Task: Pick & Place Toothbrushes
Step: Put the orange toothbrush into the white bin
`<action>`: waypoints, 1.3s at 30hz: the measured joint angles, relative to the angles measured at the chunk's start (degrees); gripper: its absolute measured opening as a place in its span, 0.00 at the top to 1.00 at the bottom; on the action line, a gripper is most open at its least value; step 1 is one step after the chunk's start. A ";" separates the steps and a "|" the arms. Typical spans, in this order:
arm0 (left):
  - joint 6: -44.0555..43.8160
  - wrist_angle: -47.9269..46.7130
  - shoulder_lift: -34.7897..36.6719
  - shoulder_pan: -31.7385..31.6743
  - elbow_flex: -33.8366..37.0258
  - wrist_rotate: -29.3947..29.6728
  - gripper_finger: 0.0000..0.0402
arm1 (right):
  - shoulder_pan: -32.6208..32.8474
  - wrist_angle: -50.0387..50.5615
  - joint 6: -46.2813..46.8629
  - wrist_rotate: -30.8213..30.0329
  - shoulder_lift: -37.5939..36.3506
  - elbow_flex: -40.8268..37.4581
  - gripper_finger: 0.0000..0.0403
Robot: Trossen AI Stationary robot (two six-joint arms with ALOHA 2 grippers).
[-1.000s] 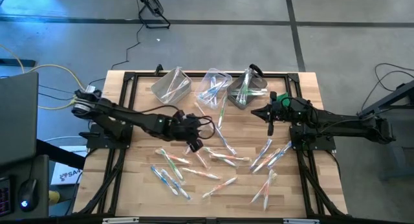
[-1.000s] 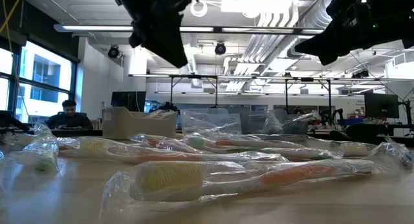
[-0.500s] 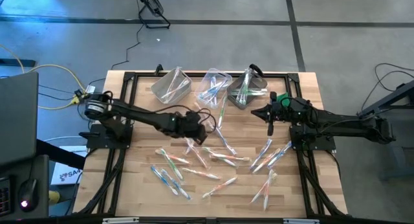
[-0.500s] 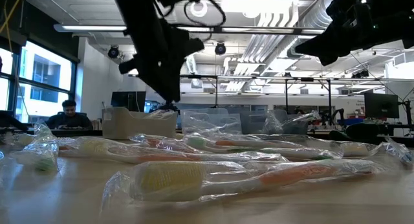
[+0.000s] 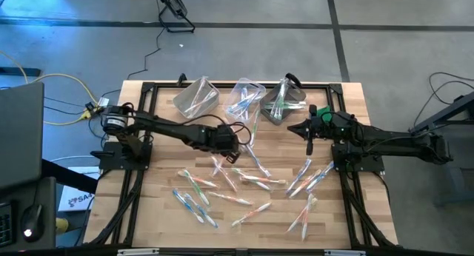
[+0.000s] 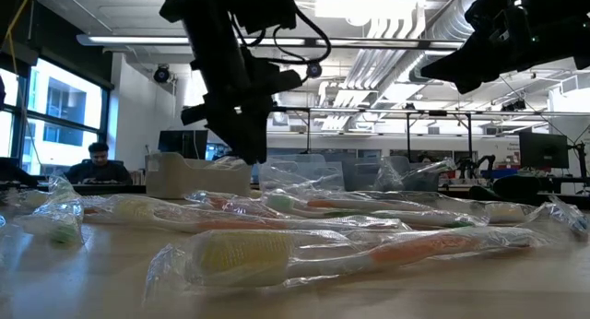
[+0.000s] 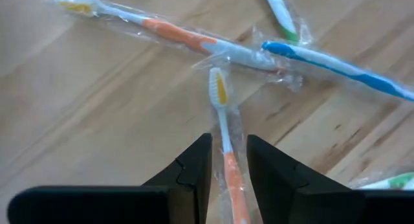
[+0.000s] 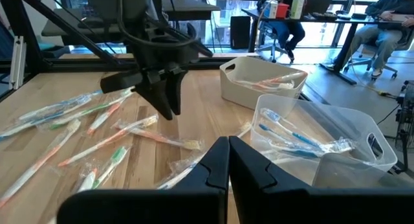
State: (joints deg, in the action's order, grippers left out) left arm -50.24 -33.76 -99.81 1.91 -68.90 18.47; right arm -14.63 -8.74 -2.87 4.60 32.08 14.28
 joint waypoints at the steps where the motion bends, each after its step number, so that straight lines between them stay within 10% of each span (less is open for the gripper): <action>1: 0.33 0.11 0.00 0.00 0.02 -0.22 0.77 | 0.02 0.02 0.00 0.01 0.00 0.00 1.00; 22: 0.46 3.65 0.07 -0.04 0.02 -1.17 0.76 | 0.01 0.46 0.00 0.02 0.02 0.00 1.00; 39: 0.47 3.96 0.07 -0.04 0.02 -1.13 0.49 | 0.01 0.45 0.00 0.02 0.02 0.00 1.00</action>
State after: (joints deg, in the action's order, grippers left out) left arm -49.76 -29.80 -99.74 1.87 -68.88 17.34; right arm -14.62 -8.29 -2.87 4.62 32.09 14.28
